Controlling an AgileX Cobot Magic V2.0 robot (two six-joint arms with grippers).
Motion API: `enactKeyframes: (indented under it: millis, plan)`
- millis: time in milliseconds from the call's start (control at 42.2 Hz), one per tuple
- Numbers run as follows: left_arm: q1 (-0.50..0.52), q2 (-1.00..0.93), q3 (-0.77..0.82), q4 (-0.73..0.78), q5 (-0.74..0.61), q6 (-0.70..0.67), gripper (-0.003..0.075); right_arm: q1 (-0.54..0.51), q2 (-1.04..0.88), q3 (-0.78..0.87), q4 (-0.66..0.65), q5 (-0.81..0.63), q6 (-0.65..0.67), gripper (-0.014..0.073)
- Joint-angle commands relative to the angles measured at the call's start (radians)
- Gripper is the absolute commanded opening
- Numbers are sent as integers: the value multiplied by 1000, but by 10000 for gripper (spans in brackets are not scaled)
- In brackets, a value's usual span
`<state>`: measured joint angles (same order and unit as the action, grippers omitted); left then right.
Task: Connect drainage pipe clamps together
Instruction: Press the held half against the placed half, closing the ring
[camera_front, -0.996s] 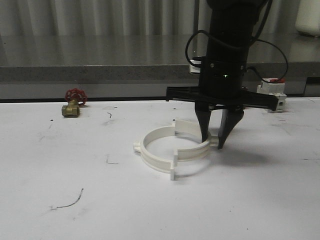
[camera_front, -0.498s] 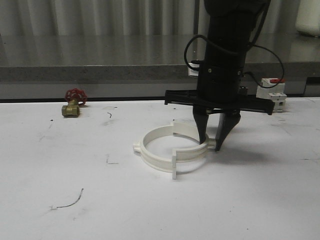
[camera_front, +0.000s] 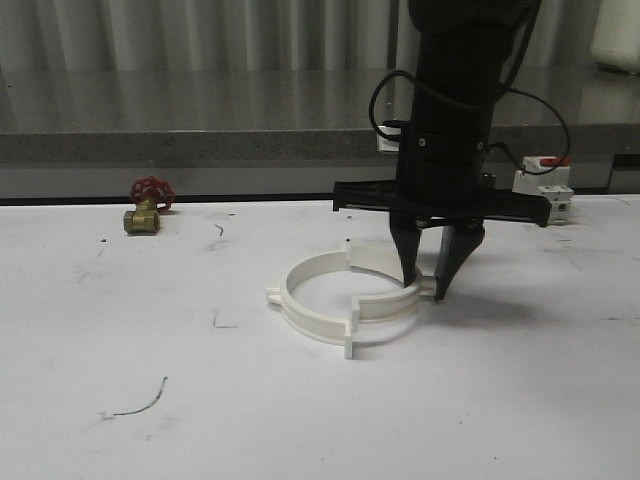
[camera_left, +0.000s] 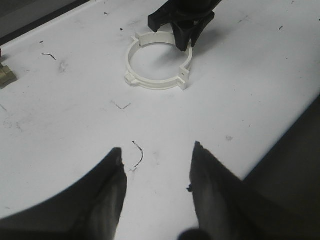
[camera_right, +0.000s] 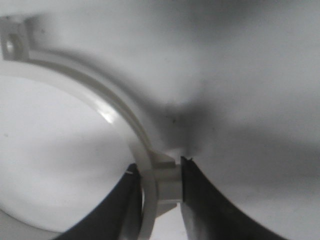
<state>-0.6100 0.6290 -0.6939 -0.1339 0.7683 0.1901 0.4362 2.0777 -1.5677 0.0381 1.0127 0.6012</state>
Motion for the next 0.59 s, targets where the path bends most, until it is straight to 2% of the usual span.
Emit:
enactKeyframes:
  millis: [0, 569]
  plan:
    - [0, -1, -25, -14, -69, -1, 302, 0, -55, -33, -33, -5, -3, 214]
    - [0, -1, -25, -14, -69, -1, 302, 0, -54, -33, -48, -42, -3, 214]
